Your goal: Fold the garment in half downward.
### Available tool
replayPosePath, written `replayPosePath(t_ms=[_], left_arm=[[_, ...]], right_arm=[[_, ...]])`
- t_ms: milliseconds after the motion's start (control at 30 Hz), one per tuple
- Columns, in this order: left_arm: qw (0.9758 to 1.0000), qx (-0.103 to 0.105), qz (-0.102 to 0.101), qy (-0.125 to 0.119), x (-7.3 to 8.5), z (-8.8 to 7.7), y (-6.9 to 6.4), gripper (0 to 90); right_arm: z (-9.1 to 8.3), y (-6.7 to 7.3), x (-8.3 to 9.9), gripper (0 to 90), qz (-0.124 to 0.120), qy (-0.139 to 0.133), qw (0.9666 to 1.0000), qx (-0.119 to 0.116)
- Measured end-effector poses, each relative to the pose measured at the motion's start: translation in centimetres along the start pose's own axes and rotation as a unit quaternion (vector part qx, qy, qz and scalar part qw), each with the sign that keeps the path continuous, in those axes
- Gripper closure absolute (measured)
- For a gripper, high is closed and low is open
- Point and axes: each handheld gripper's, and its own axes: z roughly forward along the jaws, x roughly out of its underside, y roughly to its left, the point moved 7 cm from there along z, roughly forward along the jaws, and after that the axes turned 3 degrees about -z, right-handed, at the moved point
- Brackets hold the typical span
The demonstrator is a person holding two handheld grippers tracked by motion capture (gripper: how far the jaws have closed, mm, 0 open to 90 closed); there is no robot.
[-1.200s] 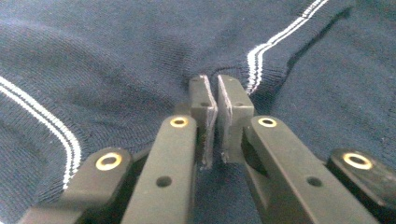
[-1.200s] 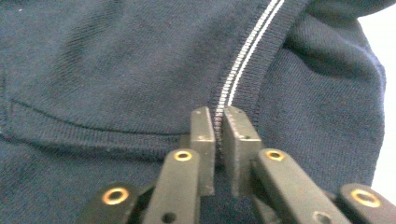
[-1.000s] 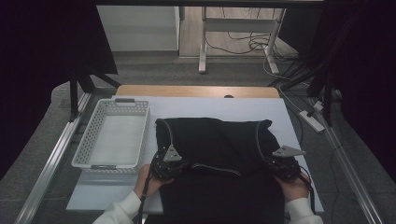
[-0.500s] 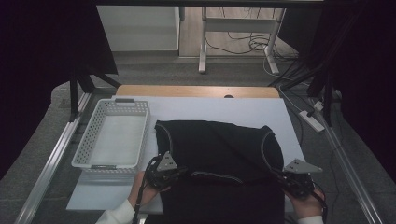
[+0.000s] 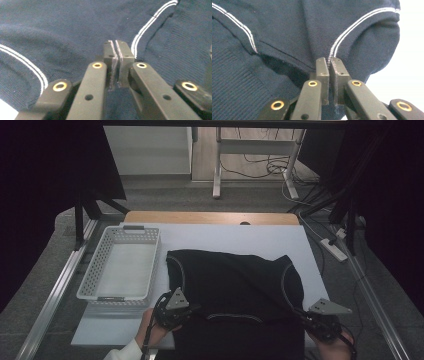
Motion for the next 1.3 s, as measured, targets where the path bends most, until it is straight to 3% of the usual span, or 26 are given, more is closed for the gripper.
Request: replayPosePath(t_ms=[67,200,267,367,500,600,767,1133,1300], left_arm=[[1.0,-0.006,-0.001,0.003,0.0,0.3,0.3,77.8],[0.9997,-0.02,-0.008,-0.007,-0.8,0.4,1.0,48.1],[0.9994,-0.029,-0.014,-0.015,-1.4,0.4,1.3,39.5],[0.9988,-0.042,-0.02,-0.017,-2.2,0.6,1.8,33.9],[0.9984,-0.045,-0.029,-0.016,-3.1,1.2,2.5,32.0],[0.9986,-0.046,-0.024,-0.011,-3.6,1.6,2.8,31.5],[0.9984,-0.052,-0.024,0.0,-4.6,2.4,3.6,29.0],[0.9972,-0.06,-0.041,-0.013,-7.1,2.6,6.0,28.5],[0.9968,-0.063,-0.047,-0.018,-7.2,2.3,6.5,28.1]], right_arm=[[0.3,0.0,0.2,81.8,0.004,0.003,1.0,-0.003],[0.4,0.1,-0.6,55.3,0.015,-0.013,0.9998,0.004],[0.3,0.7,-1.5,50.0,0.018,-0.03,0.9993,-0.009],[0.7,2.1,-2.5,45.8,0.001,-0.041,0.9986,-0.033],[1.9,4.4,-3.7,44.6,-0.023,-0.048,0.9959,-0.072],[3.0,6.2,-4.6,44.0,-0.05,-0.048,0.9932,-0.093],[5.1,9.2,-5.7,42.6,-0.079,-0.044,0.9855,-0.143],[8.7,13.9,-7.9,42.3,-0.114,-0.03,0.9731,-0.198],[10.0,15.9,-9.1,41.7,-0.13,-0.029,0.9681,-0.212]])
